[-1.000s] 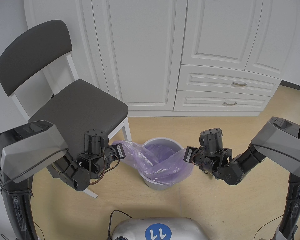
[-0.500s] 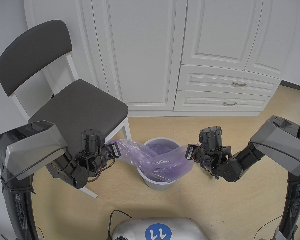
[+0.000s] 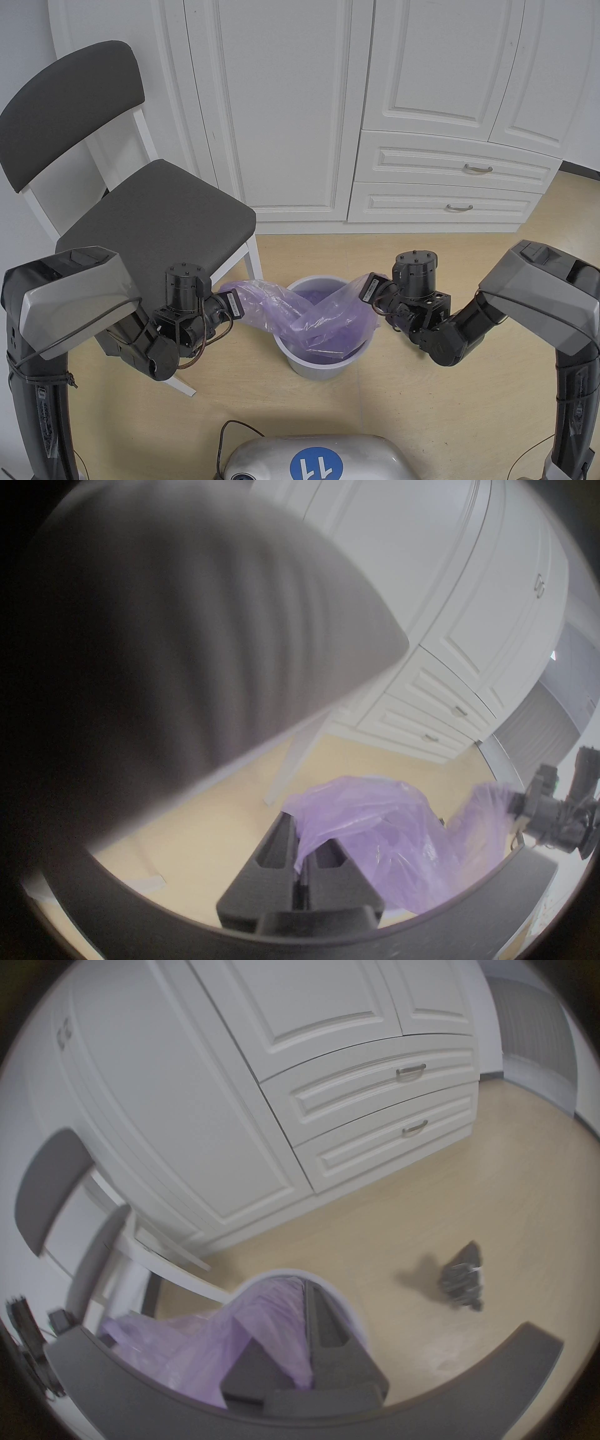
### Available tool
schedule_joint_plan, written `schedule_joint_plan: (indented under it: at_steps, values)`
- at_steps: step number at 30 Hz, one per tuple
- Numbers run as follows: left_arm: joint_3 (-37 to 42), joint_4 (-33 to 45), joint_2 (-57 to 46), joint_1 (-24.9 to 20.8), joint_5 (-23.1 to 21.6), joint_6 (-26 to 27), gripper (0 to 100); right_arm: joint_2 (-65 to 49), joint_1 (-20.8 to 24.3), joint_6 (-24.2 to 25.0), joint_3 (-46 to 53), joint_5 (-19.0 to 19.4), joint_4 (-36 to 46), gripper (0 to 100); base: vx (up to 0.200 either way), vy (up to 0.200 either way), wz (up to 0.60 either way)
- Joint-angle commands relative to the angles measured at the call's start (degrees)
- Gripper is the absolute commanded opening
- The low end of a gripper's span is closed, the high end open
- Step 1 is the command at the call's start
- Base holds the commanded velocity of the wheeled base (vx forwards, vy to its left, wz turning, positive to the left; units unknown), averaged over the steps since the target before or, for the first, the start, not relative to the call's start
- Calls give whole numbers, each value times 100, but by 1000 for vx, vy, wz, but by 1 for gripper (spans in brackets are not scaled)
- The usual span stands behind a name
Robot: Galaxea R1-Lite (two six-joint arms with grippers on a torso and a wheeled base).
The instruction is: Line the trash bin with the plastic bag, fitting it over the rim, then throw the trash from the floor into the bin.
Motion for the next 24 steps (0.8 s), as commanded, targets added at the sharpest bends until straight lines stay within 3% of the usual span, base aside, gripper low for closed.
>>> schedule_joint_plan:
  at_steps: [1, 8, 15, 24]
  values:
    - [273, 14, 49, -88, -251, -25, 0, 410, 200, 224, -288, 243, -145, 0, 0, 0, 0]
    - [255, -461, 577, -562, -304, -60, 0, 498, 314, 717, -384, 709, -163, 0, 0, 0, 0]
    - [202, -927, 814, -773, -304, -69, 0, 1095, 218, 1086, -762, 946, -268, 0, 0, 0, 0]
    - [325, -1410, 735, -879, -268, -165, 0, 1359, 244, 1209, -1140, 1043, -330, 0, 0, 0, 0]
